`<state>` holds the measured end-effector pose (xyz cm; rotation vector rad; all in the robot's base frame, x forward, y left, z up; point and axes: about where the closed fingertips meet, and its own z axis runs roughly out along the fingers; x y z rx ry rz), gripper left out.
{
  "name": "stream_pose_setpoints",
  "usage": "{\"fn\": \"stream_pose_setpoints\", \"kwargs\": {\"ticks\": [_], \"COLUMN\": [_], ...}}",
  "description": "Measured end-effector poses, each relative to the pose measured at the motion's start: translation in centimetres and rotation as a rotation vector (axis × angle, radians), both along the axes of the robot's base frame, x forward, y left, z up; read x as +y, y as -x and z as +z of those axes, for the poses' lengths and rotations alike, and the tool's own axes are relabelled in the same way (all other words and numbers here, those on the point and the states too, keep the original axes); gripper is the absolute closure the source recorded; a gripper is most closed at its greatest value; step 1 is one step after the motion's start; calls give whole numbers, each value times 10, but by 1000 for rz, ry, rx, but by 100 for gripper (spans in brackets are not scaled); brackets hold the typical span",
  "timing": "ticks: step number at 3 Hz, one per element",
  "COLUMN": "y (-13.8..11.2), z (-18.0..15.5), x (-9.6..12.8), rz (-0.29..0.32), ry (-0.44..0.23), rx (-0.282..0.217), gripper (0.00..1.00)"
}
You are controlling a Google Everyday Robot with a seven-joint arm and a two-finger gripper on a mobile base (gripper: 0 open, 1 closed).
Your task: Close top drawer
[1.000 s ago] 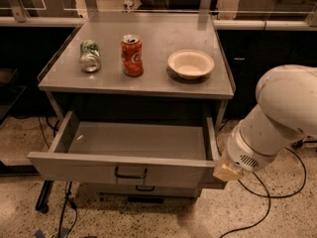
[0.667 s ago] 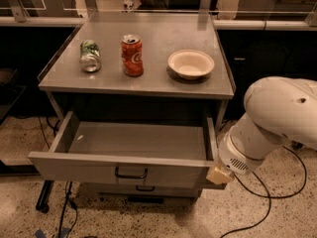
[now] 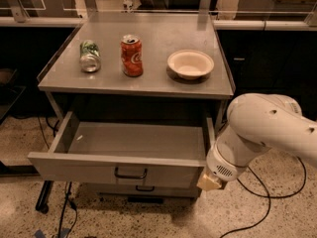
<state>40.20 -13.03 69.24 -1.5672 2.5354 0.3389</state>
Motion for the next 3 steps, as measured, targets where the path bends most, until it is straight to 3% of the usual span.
{"fn": "stream_pose_setpoints", "kwargs": {"ticks": [3], "y": [-36], "z": [-11], "x": [13], "rz": [22], "ry": [18], "rx": [-31], "gripper": [98]}}
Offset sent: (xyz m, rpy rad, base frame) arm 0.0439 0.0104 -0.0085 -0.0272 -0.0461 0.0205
